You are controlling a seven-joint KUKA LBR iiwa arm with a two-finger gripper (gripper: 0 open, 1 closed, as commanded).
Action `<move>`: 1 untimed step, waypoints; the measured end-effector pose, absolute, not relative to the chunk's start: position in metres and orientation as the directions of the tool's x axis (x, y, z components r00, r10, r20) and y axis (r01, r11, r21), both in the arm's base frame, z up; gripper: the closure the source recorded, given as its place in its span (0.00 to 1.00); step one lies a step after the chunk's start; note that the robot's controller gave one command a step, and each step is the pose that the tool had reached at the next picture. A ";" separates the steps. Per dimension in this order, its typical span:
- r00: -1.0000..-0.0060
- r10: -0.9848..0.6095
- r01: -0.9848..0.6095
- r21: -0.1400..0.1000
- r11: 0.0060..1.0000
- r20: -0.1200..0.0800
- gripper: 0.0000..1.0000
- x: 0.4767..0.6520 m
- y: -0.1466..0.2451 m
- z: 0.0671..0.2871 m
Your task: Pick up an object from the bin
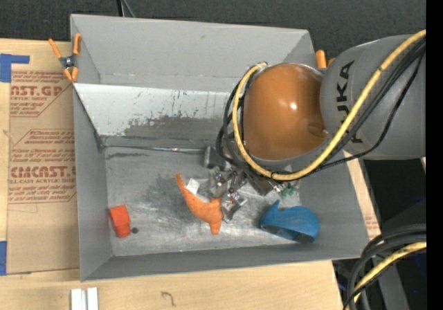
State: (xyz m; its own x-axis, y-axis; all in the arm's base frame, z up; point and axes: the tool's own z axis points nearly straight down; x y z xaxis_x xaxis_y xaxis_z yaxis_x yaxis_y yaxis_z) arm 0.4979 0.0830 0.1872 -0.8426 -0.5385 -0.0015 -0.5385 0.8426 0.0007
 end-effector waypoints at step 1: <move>-0.842 -0.539 -0.539 0.001 0.842 -0.001 1.00 0.498 0.083 0.187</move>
Offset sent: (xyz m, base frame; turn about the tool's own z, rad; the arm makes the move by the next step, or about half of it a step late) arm 0.0268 0.0061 0.1383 -0.2364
